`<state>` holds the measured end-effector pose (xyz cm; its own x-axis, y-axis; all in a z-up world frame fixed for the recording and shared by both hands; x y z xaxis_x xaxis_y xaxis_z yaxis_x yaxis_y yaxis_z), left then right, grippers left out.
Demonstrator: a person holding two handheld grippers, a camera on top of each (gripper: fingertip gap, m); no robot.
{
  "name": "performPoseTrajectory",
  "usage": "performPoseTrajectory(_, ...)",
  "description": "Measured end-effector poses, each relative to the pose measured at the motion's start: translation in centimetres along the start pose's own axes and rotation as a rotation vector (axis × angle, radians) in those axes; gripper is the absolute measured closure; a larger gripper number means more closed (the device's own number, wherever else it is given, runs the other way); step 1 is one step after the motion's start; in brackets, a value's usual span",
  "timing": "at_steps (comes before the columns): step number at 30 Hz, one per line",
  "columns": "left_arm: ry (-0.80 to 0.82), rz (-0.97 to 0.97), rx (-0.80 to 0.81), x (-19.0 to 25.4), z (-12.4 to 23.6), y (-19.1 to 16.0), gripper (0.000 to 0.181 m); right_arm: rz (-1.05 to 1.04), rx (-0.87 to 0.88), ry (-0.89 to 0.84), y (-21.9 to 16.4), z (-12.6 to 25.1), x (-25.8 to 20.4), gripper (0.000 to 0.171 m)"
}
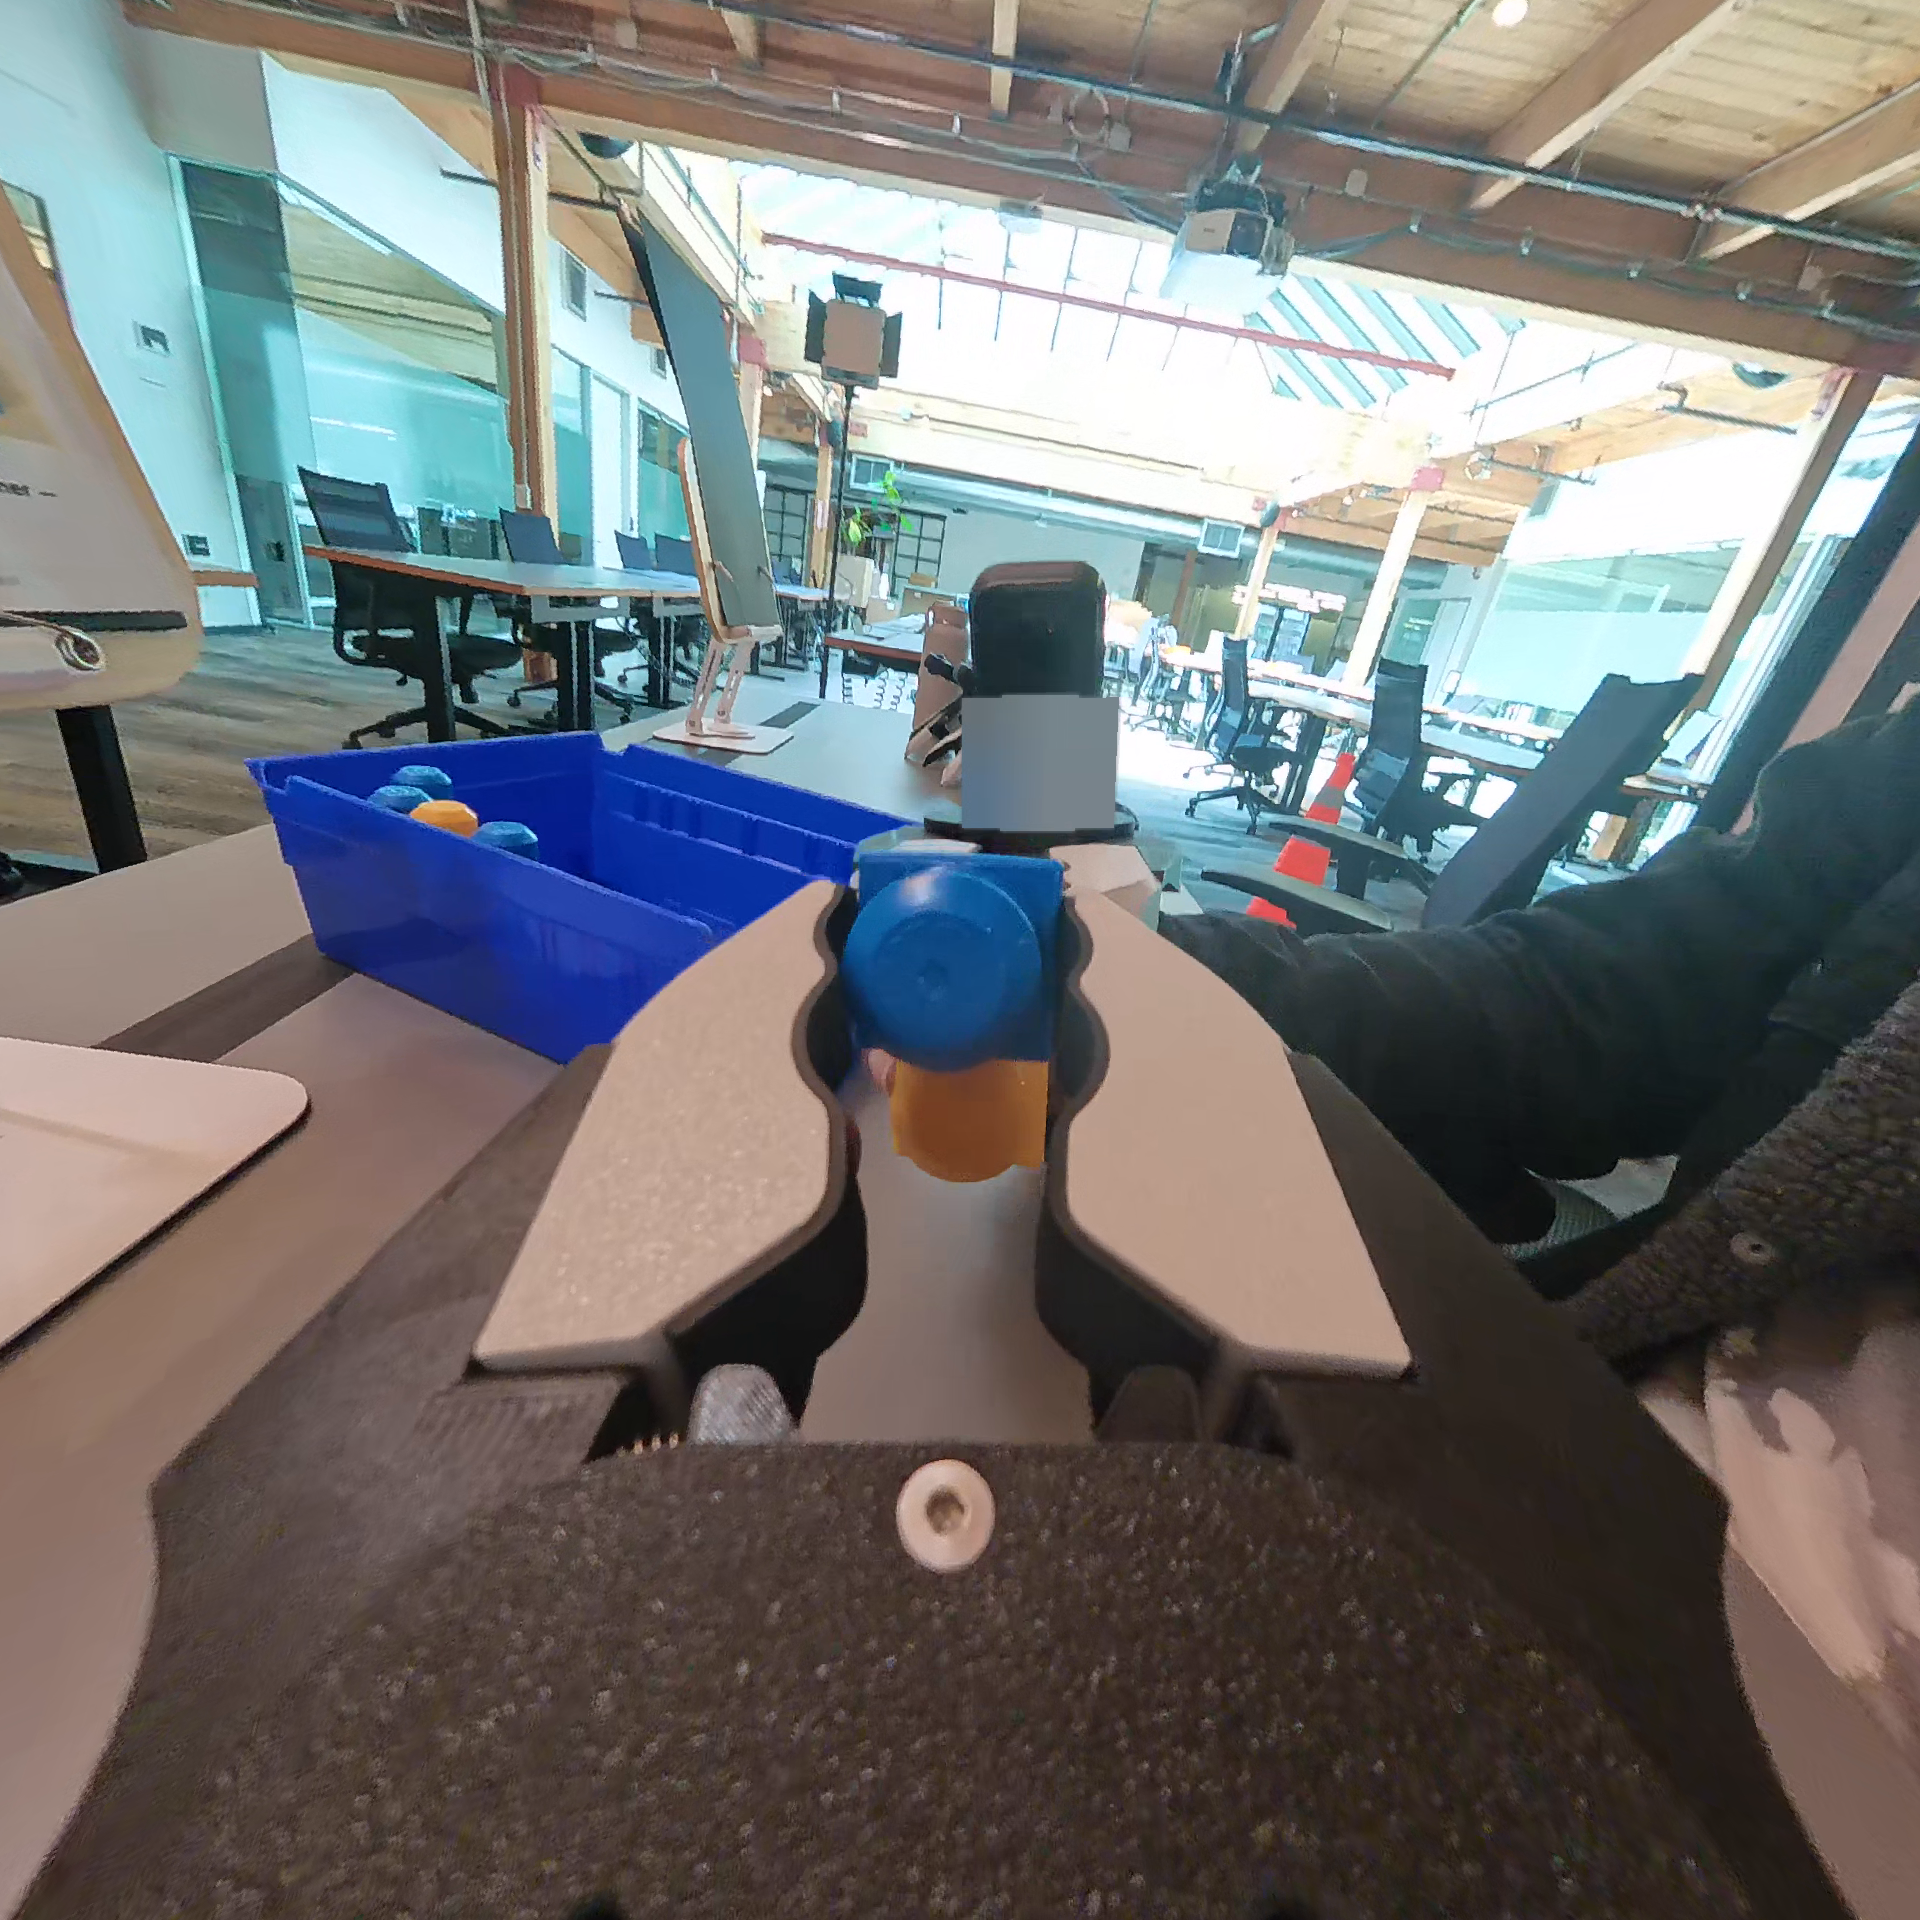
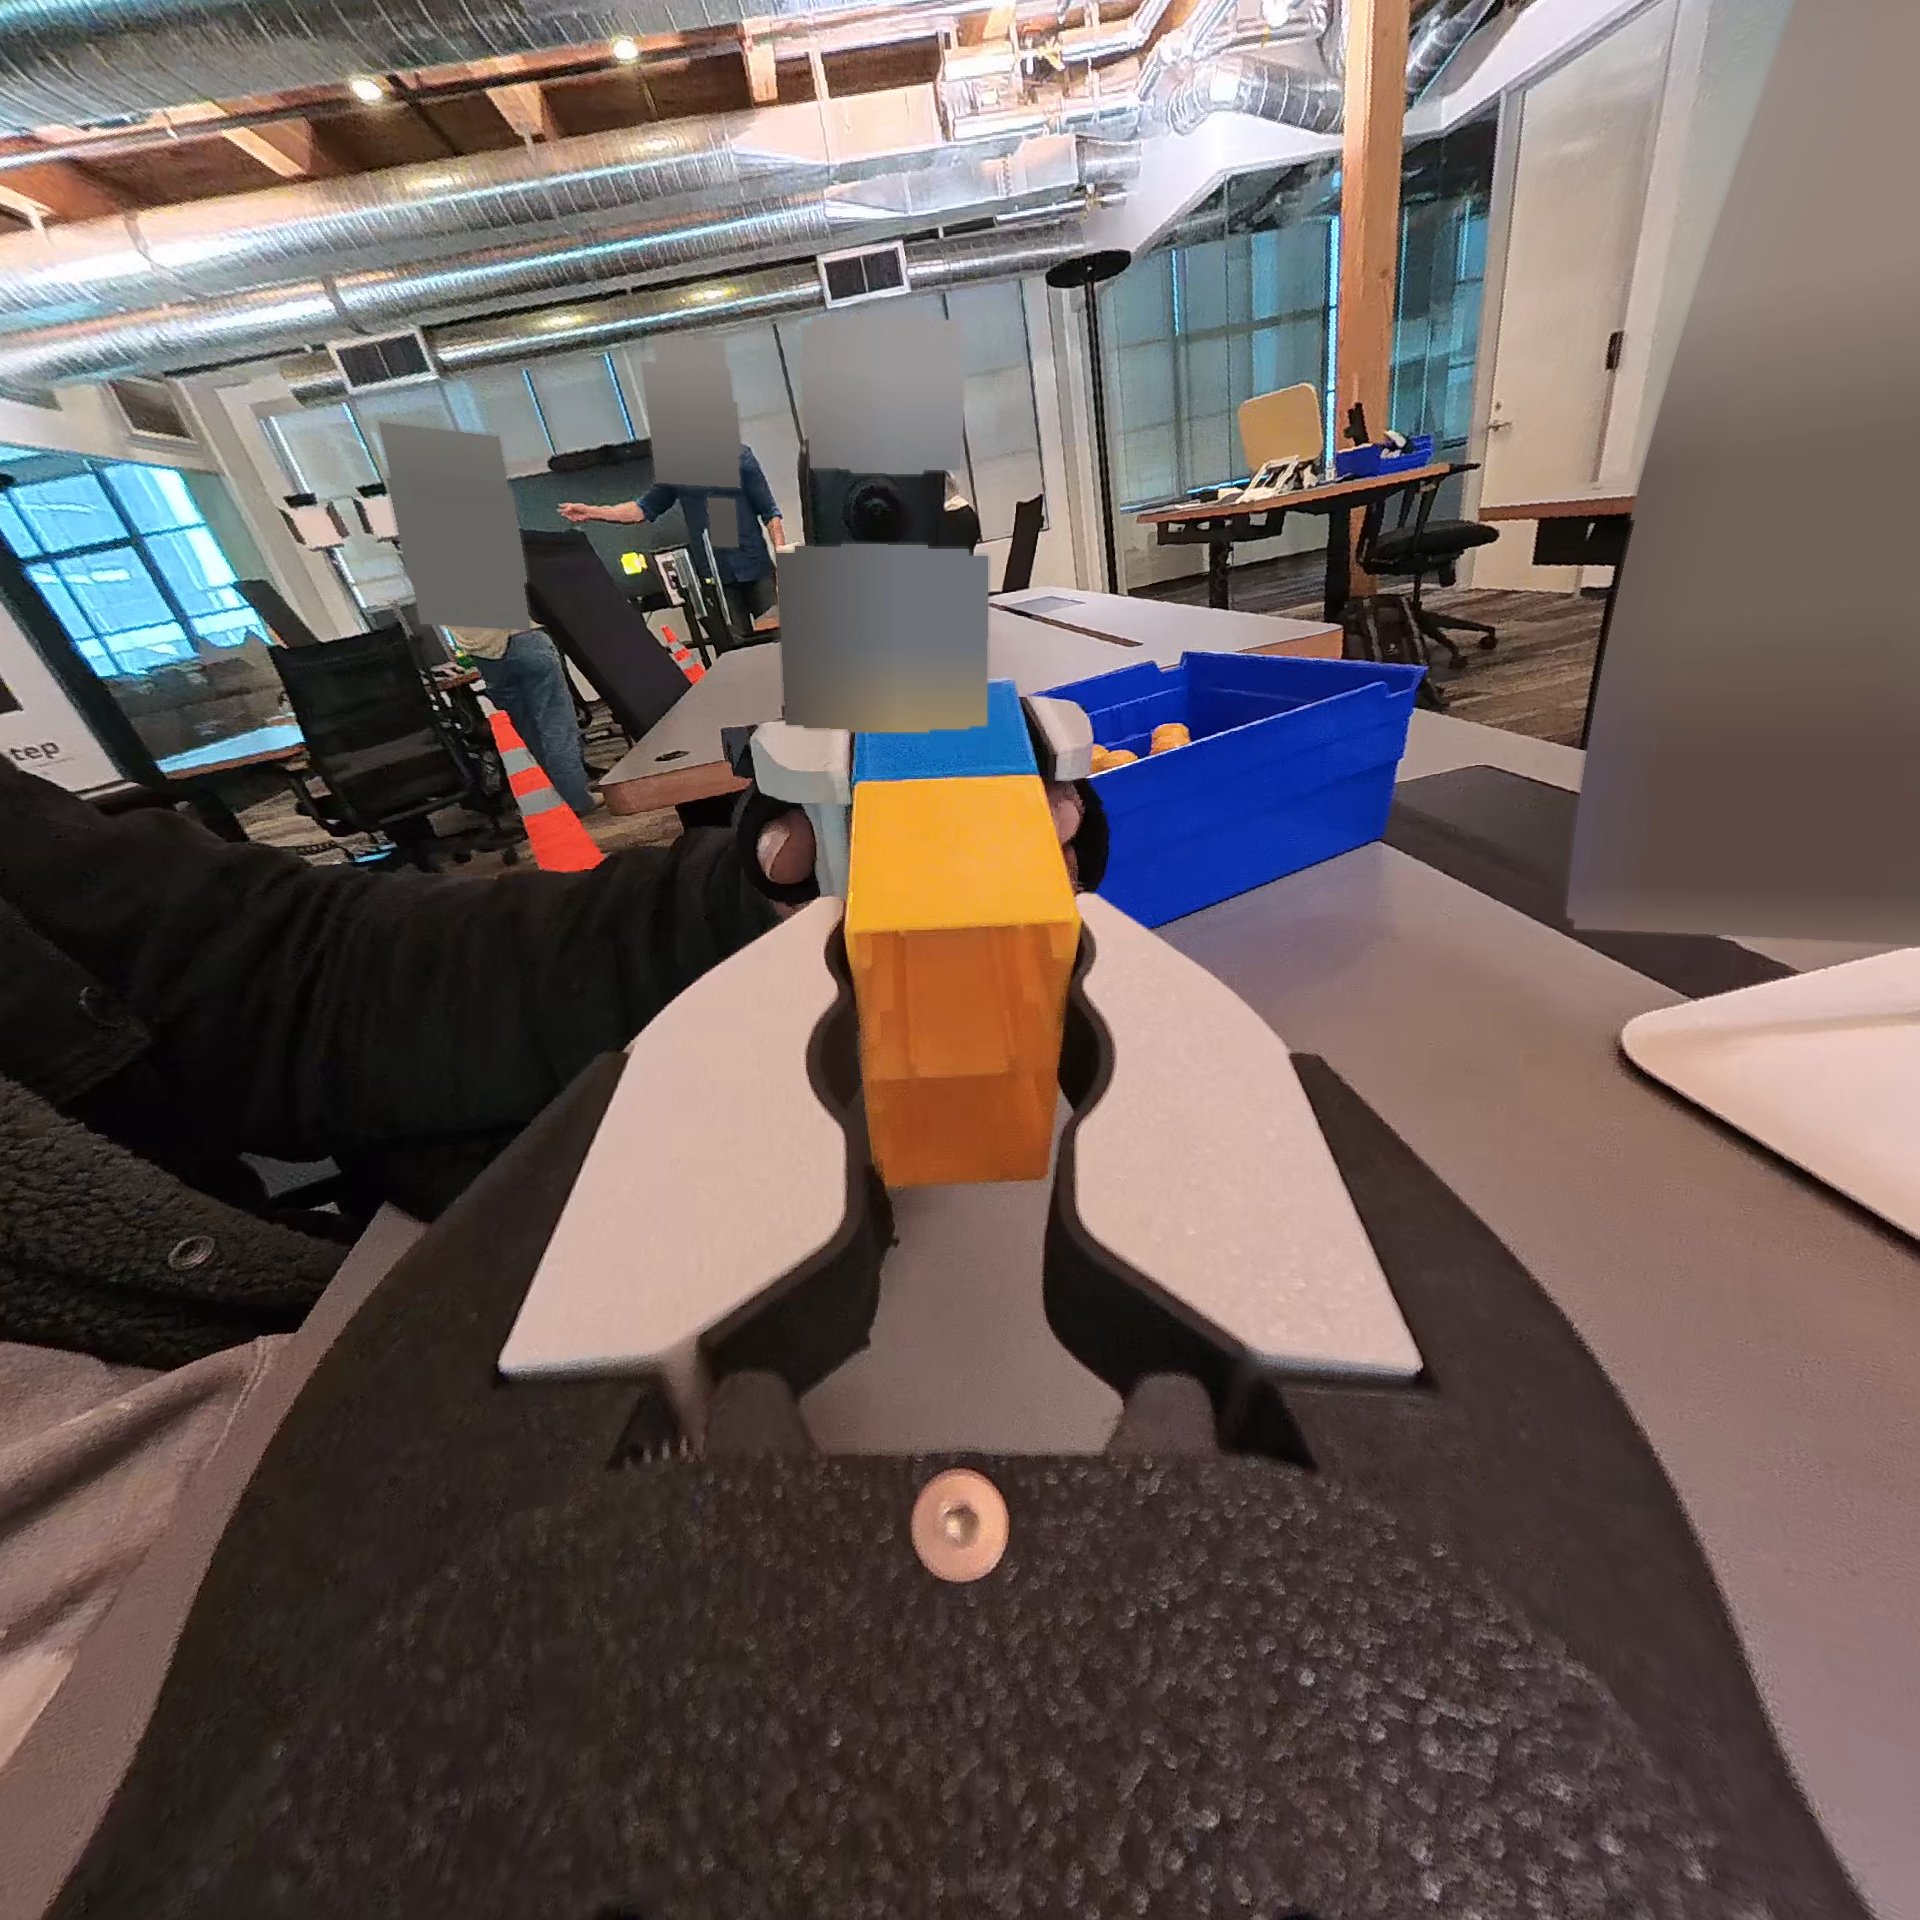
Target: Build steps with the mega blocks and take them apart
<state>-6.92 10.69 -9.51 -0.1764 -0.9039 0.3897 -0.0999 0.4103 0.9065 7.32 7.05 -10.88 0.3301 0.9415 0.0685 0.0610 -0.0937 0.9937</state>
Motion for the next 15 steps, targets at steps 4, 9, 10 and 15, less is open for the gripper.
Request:
performPoseTrajectory(4,-0.010,-0.023,-0.066,0.2,0.2,-0.2,0.145,0.006,-0.041,0.041,-0.5,-0.3,-0.4,0.136)
performPoseTrajectory(9,-0.004,-0.035,-0.111,0.2,0.4,-0.3,0.144,0.006,-0.050,0.047,-1.0,-0.6,-0.6,0.136)
performPoseTrajectory(10,0.002,-0.034,-0.108,0.2,0.4,-0.1,0.144,0.004,-0.045,0.039,-1.0,-0.6,-0.5,0.136)
performPoseTrajectory(15,0.015,-0.058,-0.004,0.7,0.1,1.0,0.142,-0.014,0.058,-0.007,0.5,-0.3,-0.2,0.136)
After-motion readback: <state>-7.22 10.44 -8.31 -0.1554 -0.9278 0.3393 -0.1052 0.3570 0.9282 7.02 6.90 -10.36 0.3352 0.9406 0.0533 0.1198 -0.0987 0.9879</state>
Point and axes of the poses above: each gripper's, where its closed fingertips meet, z back along the fingers, y out of its top, x = y × z across the jaws, the point moved 7 cm from there along z, back along the fingers, and after that the axes turned 14 degrees about z, right-handed, at the moved point
